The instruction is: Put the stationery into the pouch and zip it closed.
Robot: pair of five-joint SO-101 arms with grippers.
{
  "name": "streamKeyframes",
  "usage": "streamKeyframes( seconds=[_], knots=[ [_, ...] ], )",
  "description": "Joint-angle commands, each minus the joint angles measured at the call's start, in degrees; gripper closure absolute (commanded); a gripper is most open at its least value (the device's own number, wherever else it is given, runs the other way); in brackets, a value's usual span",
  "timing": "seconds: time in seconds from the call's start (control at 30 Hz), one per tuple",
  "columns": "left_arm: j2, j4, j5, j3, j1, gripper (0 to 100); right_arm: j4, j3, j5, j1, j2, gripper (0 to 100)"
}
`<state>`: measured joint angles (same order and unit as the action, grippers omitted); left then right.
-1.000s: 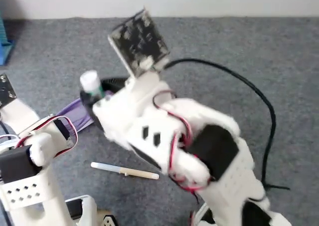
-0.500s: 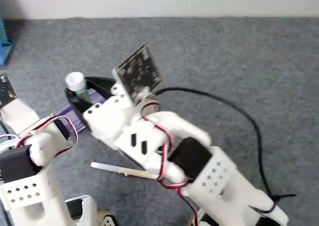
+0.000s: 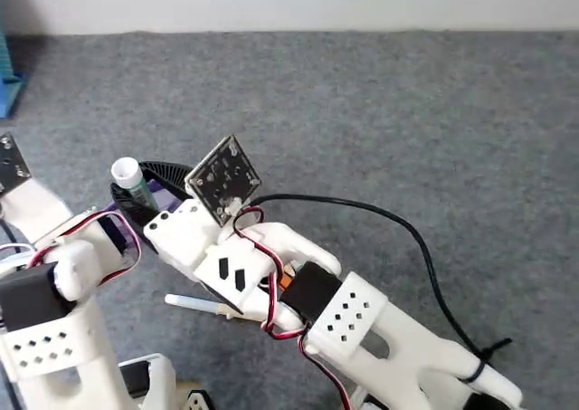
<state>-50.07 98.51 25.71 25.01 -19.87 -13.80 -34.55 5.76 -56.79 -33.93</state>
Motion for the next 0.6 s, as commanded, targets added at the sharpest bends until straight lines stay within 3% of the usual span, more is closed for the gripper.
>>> streamKeyframes(
  seconds=[0.0,0.1,0.23,0.43,0.57],
  knots=[
    [0.6,-1.4,0.7,-1.7,-0.4,99,3.0,1.8,-0.9,0.0,-2.2,99.1],
    [0.6,-1.4,0.7,-1.7,-0.4,99,2.3,2.5,-1.0,-0.3,-1.8,99.1],
    [0.6,-1.3,0.7,-1.7,-0.5,99,-7.3,2.5,-1.4,0.0,-2.6,98.3],
    [0.6,-1.3,0.7,-1.7,-0.5,99,-17.9,4.0,1.1,0.0,-6.1,75.3],
    [0.6,-1.3,0.7,-1.7,-0.5,99,-24.7,7.6,2.2,3.1,-8.0,78.7]
  ],
)
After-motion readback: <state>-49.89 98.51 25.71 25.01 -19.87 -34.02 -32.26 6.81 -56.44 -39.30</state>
